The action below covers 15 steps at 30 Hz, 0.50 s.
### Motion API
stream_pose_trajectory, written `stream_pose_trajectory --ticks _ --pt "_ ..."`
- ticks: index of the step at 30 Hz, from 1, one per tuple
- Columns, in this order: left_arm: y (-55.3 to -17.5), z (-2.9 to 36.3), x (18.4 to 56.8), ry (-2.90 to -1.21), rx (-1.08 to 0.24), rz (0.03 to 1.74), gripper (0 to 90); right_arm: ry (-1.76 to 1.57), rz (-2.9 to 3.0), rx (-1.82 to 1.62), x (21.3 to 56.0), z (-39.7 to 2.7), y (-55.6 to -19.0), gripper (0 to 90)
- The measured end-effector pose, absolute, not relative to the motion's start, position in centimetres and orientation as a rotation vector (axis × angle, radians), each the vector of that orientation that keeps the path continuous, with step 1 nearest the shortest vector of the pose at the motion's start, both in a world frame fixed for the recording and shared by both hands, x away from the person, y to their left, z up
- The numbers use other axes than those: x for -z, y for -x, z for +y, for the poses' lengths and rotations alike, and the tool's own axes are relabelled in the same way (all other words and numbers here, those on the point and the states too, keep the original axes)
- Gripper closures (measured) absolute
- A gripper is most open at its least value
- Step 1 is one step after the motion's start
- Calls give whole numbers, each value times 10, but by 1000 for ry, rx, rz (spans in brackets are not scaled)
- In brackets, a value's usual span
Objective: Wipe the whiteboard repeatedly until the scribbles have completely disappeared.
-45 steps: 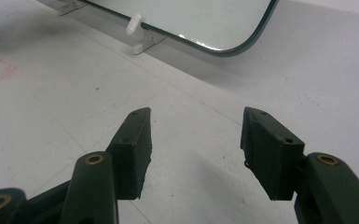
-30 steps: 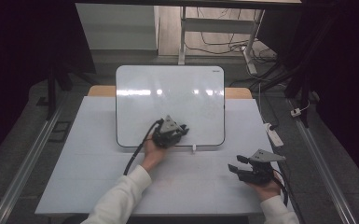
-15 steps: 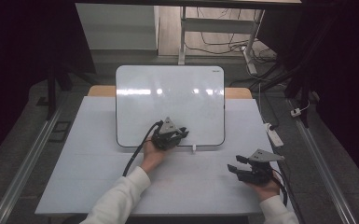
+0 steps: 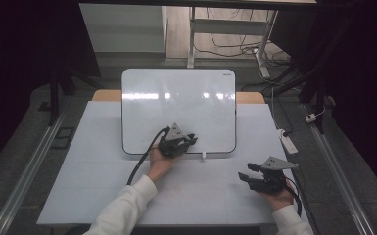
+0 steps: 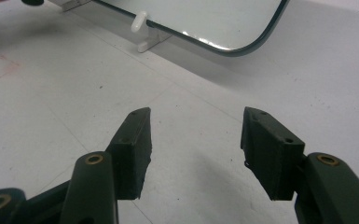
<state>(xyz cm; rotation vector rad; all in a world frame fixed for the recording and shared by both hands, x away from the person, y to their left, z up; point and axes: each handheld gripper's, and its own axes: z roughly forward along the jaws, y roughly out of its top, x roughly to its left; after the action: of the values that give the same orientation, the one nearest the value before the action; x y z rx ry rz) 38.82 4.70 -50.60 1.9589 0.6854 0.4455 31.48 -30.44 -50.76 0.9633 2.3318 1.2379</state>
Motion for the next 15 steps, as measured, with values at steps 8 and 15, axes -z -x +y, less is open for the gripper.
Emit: stream_pose_trajectory --ticks 8,15 --pt "-404 123 487 -1776 -476 871 781 -963 2332 -1243 508 -304 -315 430" --pt "-386 63 509 -1916 -440 724 781 -950 2339 -1234 507 -300 -315 429"
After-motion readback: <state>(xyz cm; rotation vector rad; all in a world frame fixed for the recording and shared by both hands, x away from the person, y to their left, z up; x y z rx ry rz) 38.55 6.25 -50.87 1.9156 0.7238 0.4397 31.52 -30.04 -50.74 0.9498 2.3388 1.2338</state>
